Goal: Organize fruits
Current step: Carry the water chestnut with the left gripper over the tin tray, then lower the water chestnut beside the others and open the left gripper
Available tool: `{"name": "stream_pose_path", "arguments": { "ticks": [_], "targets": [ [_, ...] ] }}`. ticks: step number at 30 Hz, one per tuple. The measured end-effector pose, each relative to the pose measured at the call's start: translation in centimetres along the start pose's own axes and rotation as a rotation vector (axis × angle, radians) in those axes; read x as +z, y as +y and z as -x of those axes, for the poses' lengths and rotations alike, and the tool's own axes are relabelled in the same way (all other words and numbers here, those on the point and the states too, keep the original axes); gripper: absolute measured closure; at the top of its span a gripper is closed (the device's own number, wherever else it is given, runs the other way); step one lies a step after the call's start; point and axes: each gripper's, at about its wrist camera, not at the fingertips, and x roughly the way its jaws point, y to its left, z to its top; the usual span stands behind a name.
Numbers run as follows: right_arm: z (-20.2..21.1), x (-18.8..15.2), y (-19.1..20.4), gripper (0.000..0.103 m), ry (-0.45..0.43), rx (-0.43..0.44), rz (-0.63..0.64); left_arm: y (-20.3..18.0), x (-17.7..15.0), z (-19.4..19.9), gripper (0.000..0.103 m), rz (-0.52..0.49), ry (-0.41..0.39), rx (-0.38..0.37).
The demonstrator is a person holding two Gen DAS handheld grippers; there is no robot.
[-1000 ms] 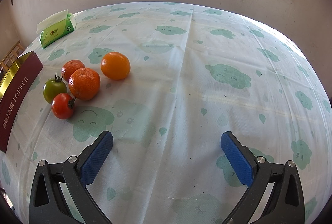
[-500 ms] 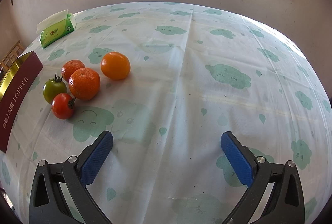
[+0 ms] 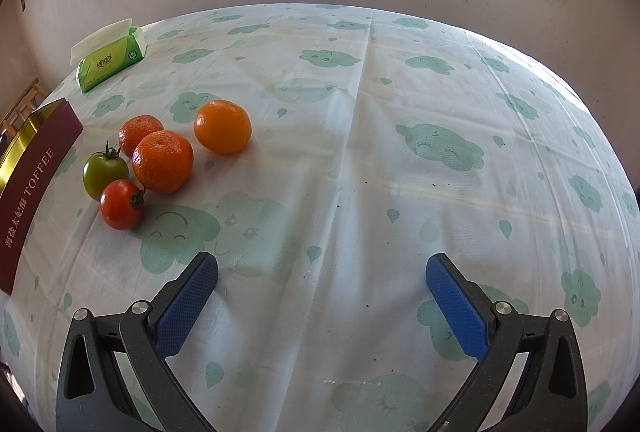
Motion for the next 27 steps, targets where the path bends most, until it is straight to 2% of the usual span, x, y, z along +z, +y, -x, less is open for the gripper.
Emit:
{"name": "stream_pose_path", "arguments": {
  "ticks": [27],
  "targets": [
    [0.0, 0.0, 0.0, 0.000, 0.000, 0.000, 0.000, 0.7, -0.7, -1.0, 0.068, -0.010, 0.019, 0.041]
  ]
}}
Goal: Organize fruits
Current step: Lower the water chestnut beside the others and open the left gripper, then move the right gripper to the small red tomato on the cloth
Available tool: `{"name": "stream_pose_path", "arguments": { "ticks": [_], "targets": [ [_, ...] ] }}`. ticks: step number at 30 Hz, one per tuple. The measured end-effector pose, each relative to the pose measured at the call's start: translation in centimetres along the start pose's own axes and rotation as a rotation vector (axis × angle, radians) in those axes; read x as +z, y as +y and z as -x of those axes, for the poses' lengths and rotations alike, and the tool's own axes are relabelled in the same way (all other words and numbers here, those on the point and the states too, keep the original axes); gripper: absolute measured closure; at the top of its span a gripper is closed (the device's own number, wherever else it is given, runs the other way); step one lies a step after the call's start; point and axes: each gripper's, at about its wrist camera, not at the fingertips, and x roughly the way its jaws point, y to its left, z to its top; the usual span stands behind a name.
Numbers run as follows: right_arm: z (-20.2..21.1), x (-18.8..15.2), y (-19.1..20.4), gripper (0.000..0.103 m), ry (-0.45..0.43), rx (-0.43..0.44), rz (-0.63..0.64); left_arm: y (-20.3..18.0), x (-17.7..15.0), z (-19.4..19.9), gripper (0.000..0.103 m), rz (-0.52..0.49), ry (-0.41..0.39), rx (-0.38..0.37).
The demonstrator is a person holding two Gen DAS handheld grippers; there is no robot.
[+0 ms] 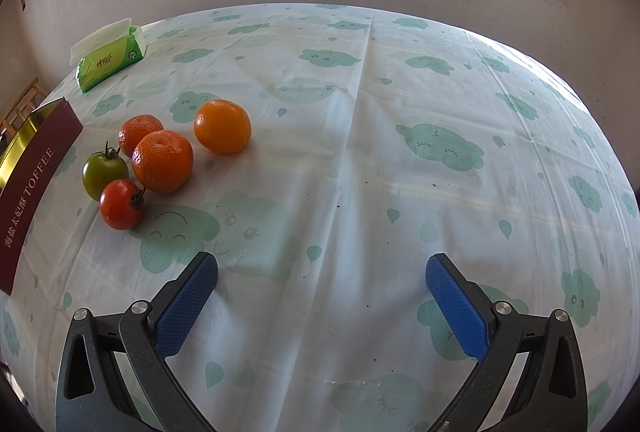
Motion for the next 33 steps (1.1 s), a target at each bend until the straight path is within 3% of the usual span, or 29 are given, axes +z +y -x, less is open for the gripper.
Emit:
{"name": "stream_pose_path", "arguments": {
  "ticks": [15, 23, 33],
  "targets": [
    [0.4, -0.5, 0.8, 0.000, 0.000, -0.003, 0.000, 0.0, -0.3, 0.0, 0.063, -0.001, 0.006, -0.003],
    [1.1, -1.4, 3.6, 0.000, -0.002, 0.024, 0.037, 0.2, -0.5, 0.6, 0.049, -0.012, -0.013, 0.007],
    [1.1, -1.3, 7.6, 0.001, -0.004, 0.059, 0.091, -0.7, -0.9, 1.4, 0.043, -0.051, -0.034, -0.006]
  ]
}}
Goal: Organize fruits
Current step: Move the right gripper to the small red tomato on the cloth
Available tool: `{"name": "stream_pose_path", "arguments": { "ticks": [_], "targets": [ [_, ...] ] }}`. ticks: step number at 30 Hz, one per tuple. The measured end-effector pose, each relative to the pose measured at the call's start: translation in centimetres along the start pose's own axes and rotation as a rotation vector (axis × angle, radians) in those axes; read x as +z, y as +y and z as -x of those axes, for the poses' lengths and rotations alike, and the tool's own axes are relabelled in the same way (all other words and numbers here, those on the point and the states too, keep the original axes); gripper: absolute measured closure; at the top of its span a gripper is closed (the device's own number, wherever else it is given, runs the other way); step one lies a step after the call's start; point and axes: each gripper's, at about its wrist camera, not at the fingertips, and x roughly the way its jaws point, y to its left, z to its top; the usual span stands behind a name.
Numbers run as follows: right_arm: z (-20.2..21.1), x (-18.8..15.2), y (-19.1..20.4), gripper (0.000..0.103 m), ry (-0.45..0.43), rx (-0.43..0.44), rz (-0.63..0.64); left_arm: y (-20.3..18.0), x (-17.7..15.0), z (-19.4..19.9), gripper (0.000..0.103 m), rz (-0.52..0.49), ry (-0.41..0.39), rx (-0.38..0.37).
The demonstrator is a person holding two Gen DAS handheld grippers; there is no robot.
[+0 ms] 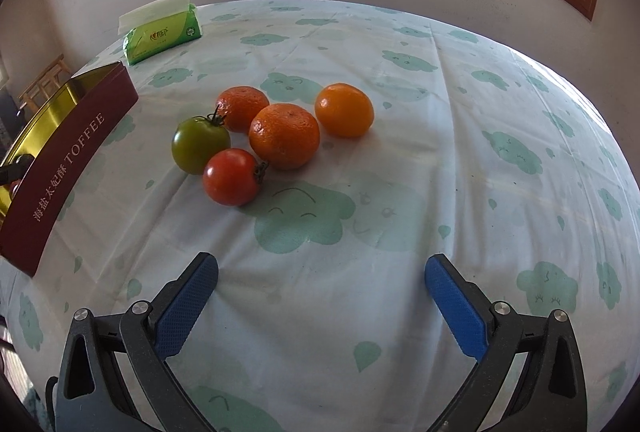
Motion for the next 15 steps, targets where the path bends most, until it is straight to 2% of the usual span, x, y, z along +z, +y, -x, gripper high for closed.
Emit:
{"name": "stream_pose_path", "arguments": {
  "ticks": [3, 5, 11, 15],
  "targets": [
    [0.0, 0.5, 1.1, 0.008, -0.010, 0.022, 0.016, -0.3, -0.2, 0.3, 0.043, -0.011, -0.005, -0.010],
    [0.0, 0.8, 1.5, 0.019, -0.019, 0.034, 0.013, -0.6, -0.2, 0.5, 0.042, -0.021, -0.010, -0.012],
    [-0.2, 1.7, 2.0, 0.042, -0.032, 0.062, -0.012, -0.8, -0.5, 1.0, 0.041, -0.036, -0.025, -0.007],
    [-0.2, 2.1, 2.6, 0.046, -0.038, 0.075, -0.006, -0.6, -0.7, 1.0, 0.039, -0.033, -0.023, -0.009]
  ]
}}
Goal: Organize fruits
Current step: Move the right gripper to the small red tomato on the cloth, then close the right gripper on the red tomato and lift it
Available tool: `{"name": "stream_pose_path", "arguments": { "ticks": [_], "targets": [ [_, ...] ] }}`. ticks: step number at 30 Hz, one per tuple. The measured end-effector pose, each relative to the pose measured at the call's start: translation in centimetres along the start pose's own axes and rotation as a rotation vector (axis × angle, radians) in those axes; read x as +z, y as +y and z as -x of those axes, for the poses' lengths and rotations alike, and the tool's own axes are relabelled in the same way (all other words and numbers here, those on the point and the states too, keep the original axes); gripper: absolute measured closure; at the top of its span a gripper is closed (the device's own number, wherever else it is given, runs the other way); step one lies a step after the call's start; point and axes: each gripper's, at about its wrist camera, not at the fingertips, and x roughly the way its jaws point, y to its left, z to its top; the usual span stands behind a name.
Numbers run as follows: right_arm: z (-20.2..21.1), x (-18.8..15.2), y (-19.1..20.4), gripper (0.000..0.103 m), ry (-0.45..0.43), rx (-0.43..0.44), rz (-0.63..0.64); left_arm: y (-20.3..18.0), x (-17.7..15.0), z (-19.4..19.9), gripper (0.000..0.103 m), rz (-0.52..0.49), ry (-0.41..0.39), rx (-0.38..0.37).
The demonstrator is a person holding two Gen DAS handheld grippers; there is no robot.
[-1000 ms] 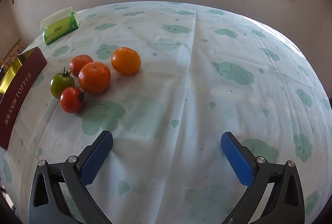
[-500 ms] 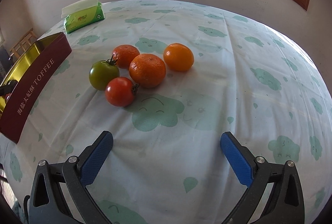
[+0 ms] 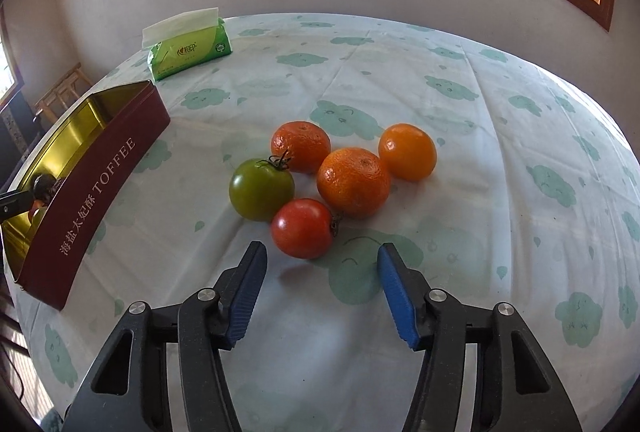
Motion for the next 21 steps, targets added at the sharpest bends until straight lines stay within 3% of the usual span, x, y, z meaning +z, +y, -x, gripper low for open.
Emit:
{"name": "stream_pose_path", "arguments": {
  "ticks": [13, 21],
  "targets": [
    [-0.71, 0.75, 0.91, 0.068, 0.000, -0.007, -0.003, 0.57, -0.31, 0.29, 0.035, 0.010, -0.003, -0.006],
    [-0.20, 0.62, 0.85, 0.069, -0.004, 0.006, -0.009, 0.67, -0.29, 0.41, 0.031, 0.012, -0.006, -0.011]
  ]
}}
